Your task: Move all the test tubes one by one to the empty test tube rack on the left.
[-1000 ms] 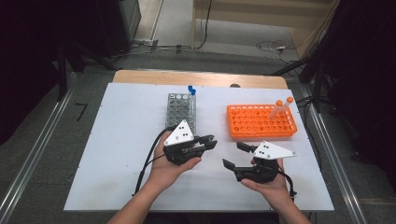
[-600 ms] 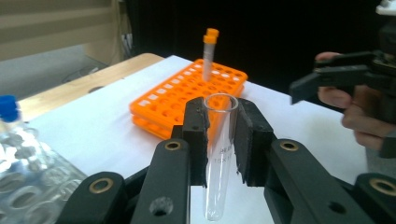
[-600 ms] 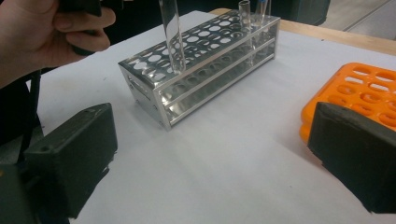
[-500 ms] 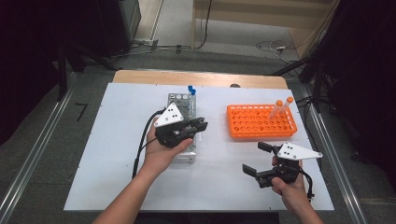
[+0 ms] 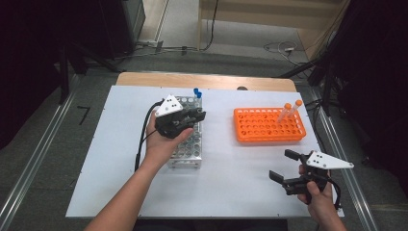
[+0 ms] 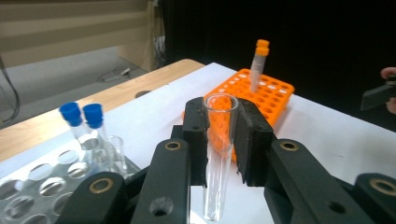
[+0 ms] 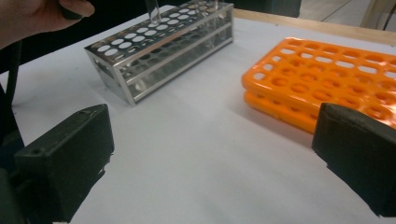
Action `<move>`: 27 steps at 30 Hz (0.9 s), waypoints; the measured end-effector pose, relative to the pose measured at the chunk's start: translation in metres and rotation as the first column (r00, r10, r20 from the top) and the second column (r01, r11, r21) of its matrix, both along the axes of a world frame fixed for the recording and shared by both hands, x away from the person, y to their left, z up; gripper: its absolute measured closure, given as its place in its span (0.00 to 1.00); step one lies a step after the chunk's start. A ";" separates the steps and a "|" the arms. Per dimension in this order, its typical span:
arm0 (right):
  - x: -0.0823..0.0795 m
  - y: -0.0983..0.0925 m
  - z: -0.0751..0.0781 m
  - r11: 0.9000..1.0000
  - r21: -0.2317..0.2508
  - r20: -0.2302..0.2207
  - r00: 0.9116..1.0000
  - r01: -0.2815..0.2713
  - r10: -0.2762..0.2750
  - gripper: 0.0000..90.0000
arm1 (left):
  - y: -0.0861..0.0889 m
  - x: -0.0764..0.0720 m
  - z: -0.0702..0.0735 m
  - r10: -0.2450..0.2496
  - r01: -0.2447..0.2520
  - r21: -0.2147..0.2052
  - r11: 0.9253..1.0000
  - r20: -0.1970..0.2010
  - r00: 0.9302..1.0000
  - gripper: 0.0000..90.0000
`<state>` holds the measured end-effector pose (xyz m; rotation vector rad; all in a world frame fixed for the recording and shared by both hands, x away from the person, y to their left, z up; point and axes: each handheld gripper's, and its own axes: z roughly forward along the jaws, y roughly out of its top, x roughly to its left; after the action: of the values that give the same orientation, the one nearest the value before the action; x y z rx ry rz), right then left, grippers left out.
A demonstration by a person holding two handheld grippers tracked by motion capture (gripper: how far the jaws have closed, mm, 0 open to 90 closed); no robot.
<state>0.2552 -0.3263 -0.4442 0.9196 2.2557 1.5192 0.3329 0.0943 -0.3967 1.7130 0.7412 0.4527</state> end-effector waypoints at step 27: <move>0.009 -0.023 -0.014 0.997 -0.012 -0.029 0.996 0.082 -0.082 0.00 | 0.001 0.055 -0.009 0.149 -0.149 0.024 0.989 -0.018 0.989 0.85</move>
<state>0.2646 -0.3495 -0.4583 1.0249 2.2151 1.4666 0.3881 0.0955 -0.4059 1.6922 0.8854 0.5494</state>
